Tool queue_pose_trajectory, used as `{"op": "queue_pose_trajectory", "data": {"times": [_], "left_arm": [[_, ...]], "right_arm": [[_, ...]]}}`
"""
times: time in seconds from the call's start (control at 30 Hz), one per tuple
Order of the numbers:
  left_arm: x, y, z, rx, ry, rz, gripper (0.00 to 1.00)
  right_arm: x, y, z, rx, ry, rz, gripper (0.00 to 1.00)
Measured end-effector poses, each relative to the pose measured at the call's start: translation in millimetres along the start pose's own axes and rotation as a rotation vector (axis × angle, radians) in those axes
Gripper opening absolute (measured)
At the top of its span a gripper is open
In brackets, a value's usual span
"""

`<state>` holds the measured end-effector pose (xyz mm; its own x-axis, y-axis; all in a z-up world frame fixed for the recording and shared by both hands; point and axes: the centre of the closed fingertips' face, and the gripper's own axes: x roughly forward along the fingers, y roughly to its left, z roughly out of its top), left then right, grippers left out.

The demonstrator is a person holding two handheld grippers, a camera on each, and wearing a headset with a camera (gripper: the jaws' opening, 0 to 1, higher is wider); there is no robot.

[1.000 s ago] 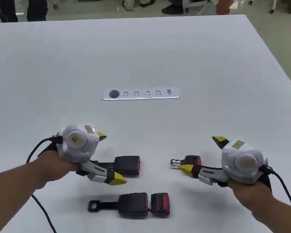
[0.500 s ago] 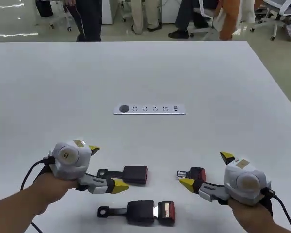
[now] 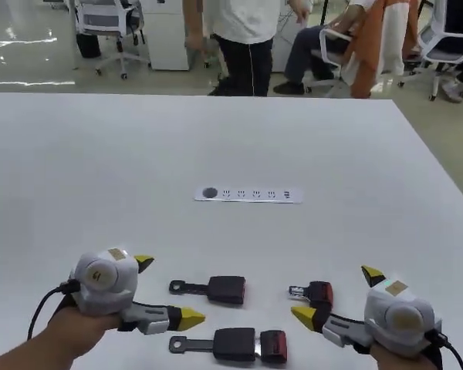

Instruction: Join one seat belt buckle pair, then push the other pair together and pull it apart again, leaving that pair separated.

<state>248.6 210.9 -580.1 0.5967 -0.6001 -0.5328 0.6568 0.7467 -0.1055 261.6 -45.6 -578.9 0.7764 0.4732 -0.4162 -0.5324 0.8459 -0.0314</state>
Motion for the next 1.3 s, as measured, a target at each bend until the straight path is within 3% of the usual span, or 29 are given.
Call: {"op": "queue_pose_trajectory", "data": {"times": [0.1, 0.17, 0.23, 0.3, 0.37, 0.43, 0.5, 0.57, 0.63, 0.7, 0.77, 0.8, 0.9, 0.97, 1.17, 1.2, 1.3], "left_arm": [[-11.3, 0.8, -3.4, -0.016, -0.021, 0.019, 1.00], [-21.5, -9.3, 0.0, -0.023, -0.032, 0.032, 1.00], [-28.5, -4.1, -6.6, -0.032, -0.044, 0.044, 1.00], [-40.3, -16.8, -3.0, -0.032, -0.055, 0.056, 1.00], [-45.1, -10.0, -12.0, -0.048, -0.063, 0.071, 1.00], [-50.6, -11.1, -14.2, -0.053, -0.070, 0.080, 1.00], [-58.0, -20.8, -13.4, -0.059, -0.073, 0.084, 1.00], [-60.1, -18.1, -20.3, -0.062, -0.074, 0.086, 1.00], [-67.0, -23.9, -17.6, -0.067, -0.087, 0.092, 1.00], [-69.4, -12.0, -26.9, -0.072, -0.098, 0.098, 1.00], [-75.1, -21.4, -22.5, -0.074, -0.105, 0.103, 1.00], [-75.0, -14.8, -28.4, -0.075, -0.107, 0.105, 1.00], [-78.2, -14.3, -30.8, -0.077, -0.107, 0.108, 1.00], [-84.5, -27.1, -20.8, -0.084, -0.122, 0.108, 1.00], [-88.5, -21.1, -25.6, -0.104, -0.147, 0.107, 1.00], [-88.3, -17.8, -30.6, -0.107, -0.148, 0.108, 1.00], [-91.0, -21.9, -32.1, -0.112, -0.146, 0.107, 1.00]], "right_arm": [[-8.7, 4.5, 1.5, 0.002, -0.010, -0.006, 0.99], [-12.3, 5.9, 0.8, 0.006, -0.013, -0.008, 0.99], [-18.3, 9.1, -0.4, 0.003, -0.015, -0.012, 0.99], [-24.3, 11.5, -2.8, 0.001, -0.010, -0.012, 0.99], [-30.0, 13.1, -2.8, -0.013, -0.016, -0.008, 0.99], [-36.2, 11.5, -4.2, -0.015, -0.015, -0.012, 0.99], [-42.5, 10.2, -4.7, -0.013, -0.021, -0.023, 0.99], [-45.7, 9.7, -6.7, -0.009, -0.021, -0.030, 0.99], [-52.3, 10.7, -7.0, -0.011, -0.029, -0.037, 0.99], [-57.6, 10.8, -7.5, -0.005, -0.035, -0.043, 0.99], [-60.5, 12.8, -9.3, 0.001, -0.035, -0.049, 0.99], [-62.5, 14.8, -9.7, 0.004, -0.038, -0.050, 0.99], [-65.2, 16.2, -10.7, 0.007, -0.042, -0.053, 0.99], [-66.4, 17.2, -11.9, 0.014, -0.048, -0.052, 0.99], [-74.2, 20.5, -15.6, 0.025, -0.062, -0.068, 0.99], [-74.8, 20.8, -16.1, 0.027, -0.064, -0.070, 0.99], [-75.6, 21.8, -18.7, 0.035, -0.067, -0.080, 0.99]]}}
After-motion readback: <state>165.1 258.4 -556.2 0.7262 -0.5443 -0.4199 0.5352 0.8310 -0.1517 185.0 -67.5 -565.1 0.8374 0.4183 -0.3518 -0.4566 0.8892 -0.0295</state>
